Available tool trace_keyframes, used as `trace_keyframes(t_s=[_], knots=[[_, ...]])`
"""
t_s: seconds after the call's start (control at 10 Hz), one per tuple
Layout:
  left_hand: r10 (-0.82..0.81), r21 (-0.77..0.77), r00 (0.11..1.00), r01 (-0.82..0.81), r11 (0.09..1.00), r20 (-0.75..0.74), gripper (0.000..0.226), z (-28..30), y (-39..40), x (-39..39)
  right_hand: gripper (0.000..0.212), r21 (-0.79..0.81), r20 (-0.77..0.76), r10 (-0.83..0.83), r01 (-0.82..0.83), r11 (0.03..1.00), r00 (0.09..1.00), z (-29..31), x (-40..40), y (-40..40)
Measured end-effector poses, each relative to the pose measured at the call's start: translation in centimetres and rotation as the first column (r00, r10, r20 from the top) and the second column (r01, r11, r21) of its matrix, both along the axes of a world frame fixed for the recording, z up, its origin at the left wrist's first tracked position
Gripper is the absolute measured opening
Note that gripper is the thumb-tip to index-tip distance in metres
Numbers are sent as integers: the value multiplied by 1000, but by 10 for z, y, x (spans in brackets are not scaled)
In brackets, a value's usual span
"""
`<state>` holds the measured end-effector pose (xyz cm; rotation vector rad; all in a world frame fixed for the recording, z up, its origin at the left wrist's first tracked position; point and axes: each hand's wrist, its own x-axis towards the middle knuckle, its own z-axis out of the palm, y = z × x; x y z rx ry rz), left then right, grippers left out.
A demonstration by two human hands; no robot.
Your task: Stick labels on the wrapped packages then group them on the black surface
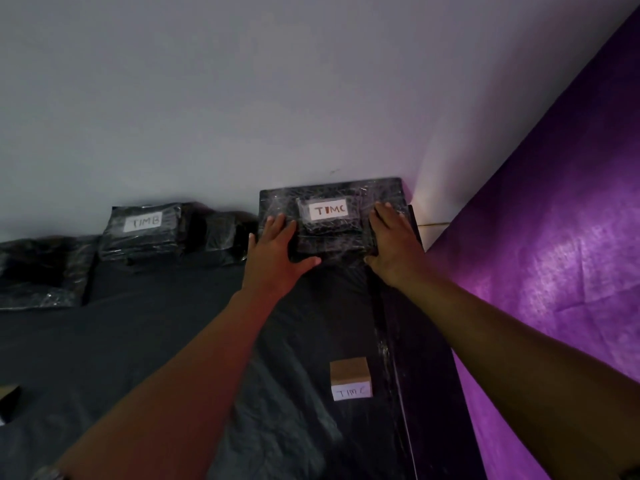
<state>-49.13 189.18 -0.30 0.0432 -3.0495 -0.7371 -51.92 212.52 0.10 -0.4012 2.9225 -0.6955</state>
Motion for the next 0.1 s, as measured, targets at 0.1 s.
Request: trace_keyframes(t_s=[0.1], knots=[[-4, -36, 1000, 4, 999, -19, 84, 11, -2, 7, 91, 42, 48, 40, -42, 998, 998, 13, 8, 2]])
